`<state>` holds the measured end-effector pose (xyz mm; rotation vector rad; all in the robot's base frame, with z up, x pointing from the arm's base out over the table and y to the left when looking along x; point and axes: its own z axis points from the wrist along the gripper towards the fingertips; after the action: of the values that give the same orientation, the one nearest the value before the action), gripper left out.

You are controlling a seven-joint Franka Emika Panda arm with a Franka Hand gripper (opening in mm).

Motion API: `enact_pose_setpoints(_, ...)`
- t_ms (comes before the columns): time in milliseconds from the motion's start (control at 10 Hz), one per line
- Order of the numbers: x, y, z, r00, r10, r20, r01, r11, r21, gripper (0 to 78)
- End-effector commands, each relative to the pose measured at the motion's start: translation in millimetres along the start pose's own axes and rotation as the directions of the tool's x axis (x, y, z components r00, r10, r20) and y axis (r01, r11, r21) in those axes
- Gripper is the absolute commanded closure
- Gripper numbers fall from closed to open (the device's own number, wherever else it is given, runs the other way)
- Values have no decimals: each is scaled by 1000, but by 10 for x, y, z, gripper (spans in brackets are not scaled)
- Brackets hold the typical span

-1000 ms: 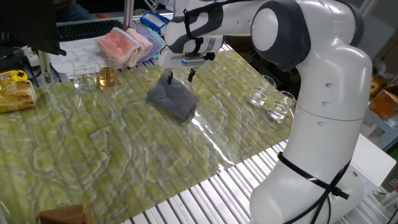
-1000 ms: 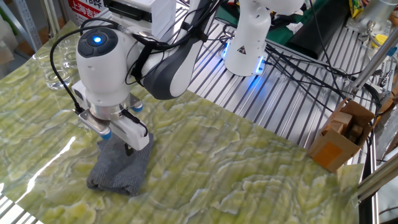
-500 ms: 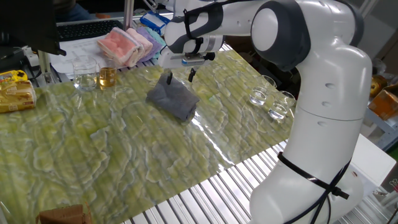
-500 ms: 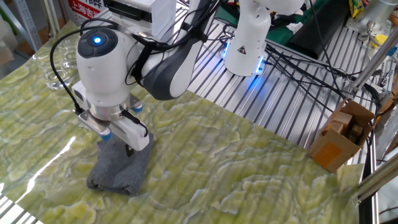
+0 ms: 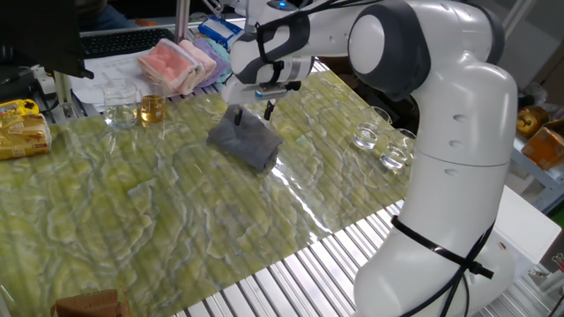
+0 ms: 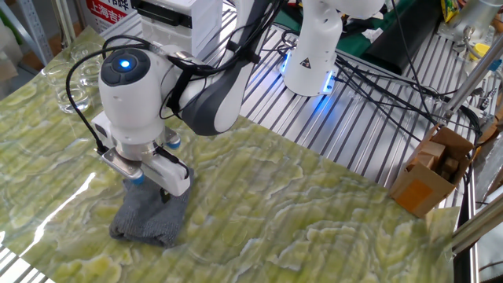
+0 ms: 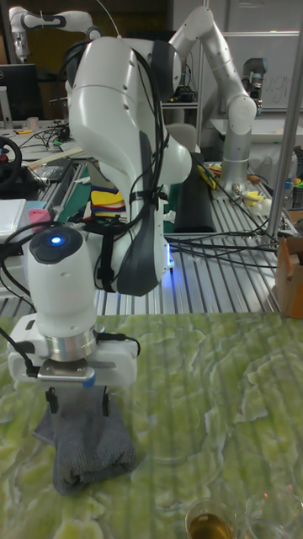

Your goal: Clean the table with a cloth

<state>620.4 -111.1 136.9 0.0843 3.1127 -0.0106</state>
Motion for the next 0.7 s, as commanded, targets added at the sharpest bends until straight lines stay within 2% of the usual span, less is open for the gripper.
enact_pose_setpoints(100, -21, -14, 101, 1000, -26, 16, 26, 1000, 16, 2)
enact_pose_setpoints(500, -25, -7, 206, 999, -48, 13, 48, 999, 16, 2)
enact_pose_setpoints(700, -23, -6, 362, 998, -56, 37, 55, 998, 15, 2)
